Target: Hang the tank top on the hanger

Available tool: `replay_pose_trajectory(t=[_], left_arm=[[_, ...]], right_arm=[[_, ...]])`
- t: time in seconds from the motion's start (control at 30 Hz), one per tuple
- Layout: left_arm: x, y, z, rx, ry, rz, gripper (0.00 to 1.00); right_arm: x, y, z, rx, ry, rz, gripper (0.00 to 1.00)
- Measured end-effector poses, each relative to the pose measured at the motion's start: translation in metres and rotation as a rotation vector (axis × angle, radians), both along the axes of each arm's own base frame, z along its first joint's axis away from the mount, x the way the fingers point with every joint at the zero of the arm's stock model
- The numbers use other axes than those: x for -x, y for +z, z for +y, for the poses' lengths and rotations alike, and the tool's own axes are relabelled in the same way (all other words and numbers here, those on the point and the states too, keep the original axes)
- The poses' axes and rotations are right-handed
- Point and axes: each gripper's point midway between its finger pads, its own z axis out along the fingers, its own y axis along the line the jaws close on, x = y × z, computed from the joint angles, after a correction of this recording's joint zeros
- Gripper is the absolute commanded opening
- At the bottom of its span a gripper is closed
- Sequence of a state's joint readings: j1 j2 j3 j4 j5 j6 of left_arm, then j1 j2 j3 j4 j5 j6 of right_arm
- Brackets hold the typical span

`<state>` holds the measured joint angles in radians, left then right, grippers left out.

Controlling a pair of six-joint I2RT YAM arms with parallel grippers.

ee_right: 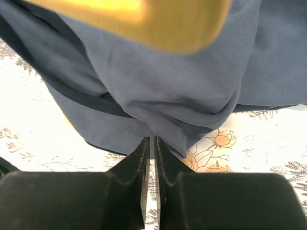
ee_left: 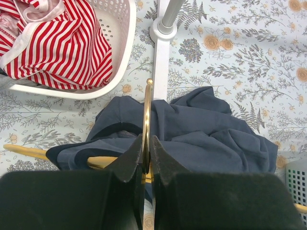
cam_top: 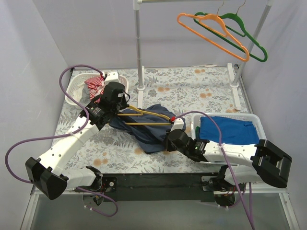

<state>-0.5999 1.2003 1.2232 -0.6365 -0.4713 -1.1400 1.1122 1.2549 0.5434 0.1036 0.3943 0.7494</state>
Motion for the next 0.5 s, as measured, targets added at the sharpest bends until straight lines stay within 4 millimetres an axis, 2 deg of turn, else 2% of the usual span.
replay_pose_trajectory(t=[0.27, 0.33, 0.5], left_arm=[[0.000, 0.000, 0.000, 0.001, 0.001, 0.001, 0.00], [0.000, 0.000, 0.000, 0.001, 0.001, 0.001, 0.00], [0.000, 0.000, 0.000, 0.001, 0.001, 0.001, 0.00]], right_arm=[[0.002, -0.013, -0.011, 0.080, -0.004, 0.019, 0.43], [0.002, -0.012, -0.014, 0.088, -0.009, 0.016, 0.47], [0.000, -0.008, -0.018, 0.089, -0.026, 0.001, 0.49]])
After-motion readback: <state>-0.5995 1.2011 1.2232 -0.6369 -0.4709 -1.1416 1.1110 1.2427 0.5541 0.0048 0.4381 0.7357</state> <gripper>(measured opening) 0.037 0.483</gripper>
